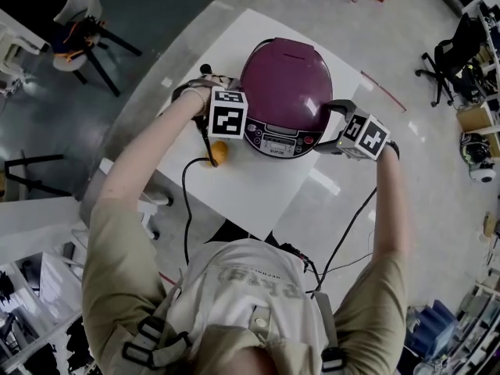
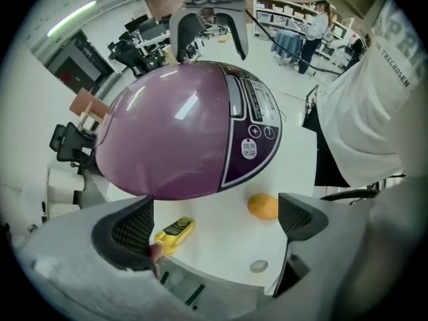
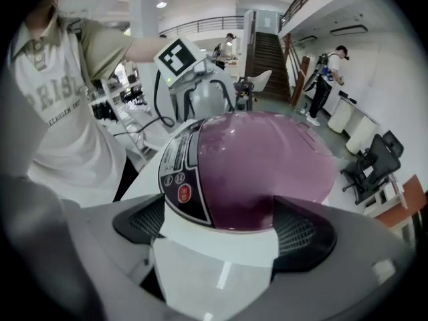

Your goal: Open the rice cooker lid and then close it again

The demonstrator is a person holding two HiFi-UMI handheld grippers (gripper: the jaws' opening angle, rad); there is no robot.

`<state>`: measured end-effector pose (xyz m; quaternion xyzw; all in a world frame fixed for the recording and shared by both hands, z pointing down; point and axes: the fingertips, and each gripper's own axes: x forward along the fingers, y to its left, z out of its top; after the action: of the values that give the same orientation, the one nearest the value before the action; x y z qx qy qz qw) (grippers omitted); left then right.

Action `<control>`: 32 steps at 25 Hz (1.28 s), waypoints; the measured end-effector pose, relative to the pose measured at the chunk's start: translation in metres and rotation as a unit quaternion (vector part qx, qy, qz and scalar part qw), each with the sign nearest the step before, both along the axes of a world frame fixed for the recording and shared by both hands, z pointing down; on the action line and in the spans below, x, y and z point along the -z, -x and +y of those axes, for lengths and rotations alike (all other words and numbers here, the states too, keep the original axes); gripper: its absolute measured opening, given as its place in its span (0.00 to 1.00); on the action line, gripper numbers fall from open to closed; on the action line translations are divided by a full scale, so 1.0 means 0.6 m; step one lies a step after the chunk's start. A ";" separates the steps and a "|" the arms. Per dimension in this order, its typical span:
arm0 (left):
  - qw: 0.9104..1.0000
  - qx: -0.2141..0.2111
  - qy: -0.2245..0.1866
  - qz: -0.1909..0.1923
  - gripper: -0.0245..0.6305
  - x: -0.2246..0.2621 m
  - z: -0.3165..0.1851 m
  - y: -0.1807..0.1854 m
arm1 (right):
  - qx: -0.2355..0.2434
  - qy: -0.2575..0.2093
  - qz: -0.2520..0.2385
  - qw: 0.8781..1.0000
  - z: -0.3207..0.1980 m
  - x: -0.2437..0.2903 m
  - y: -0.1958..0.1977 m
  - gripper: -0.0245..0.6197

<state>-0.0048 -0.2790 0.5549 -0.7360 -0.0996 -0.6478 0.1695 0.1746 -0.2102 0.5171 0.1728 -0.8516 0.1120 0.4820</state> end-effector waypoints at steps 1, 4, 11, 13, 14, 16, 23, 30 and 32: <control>1.000 0.011 -0.004 0.015 0.94 0.006 -0.004 -0.001 | -0.019 -0.015 -0.026 0.999 -0.008 0.011 0.003 0.78; 0.994 0.050 -0.016 0.093 0.94 0.051 -0.011 -0.007 | -0.102 -0.099 -0.137 0.980 -0.032 0.074 0.001 0.78; 0.862 0.201 -0.011 0.465 0.94 0.253 0.030 -0.040 | -0.211 -0.330 -0.213 0.895 0.010 0.205 -0.015 0.78; 0.807 0.227 -0.067 0.541 0.94 0.295 0.038 -0.029 | -0.237 -0.364 -0.235 0.870 0.035 0.228 -0.005 0.78; 0.782 0.241 -0.086 0.569 0.94 0.309 0.047 -0.024 | -0.251 -0.376 -0.245 0.858 0.048 0.237 0.002 0.77; 0.742 0.271 -0.092 0.606 0.93 0.323 0.075 -0.018 | -0.275 -0.401 -0.247 0.838 0.074 0.252 0.018 0.77; 0.632 0.368 -0.138 0.668 0.51 0.352 0.148 0.018 | -0.332 -0.489 -0.238 0.771 0.148 0.310 0.057 0.37; 0.571 0.395 -0.134 0.707 0.05 0.383 0.190 0.029 | -0.388 -0.506 -0.257 0.726 0.186 0.324 0.066 0.04; 0.580 0.389 -0.130 0.704 0.05 0.382 0.193 0.018 | -0.395 -0.495 -0.263 0.728 0.191 0.309 0.070 0.04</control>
<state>-0.0157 -0.1633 0.3259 -0.8996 0.4319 0.0637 0.0123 0.1324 -0.0956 0.3314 0.6716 -0.7335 -0.1044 -0.0028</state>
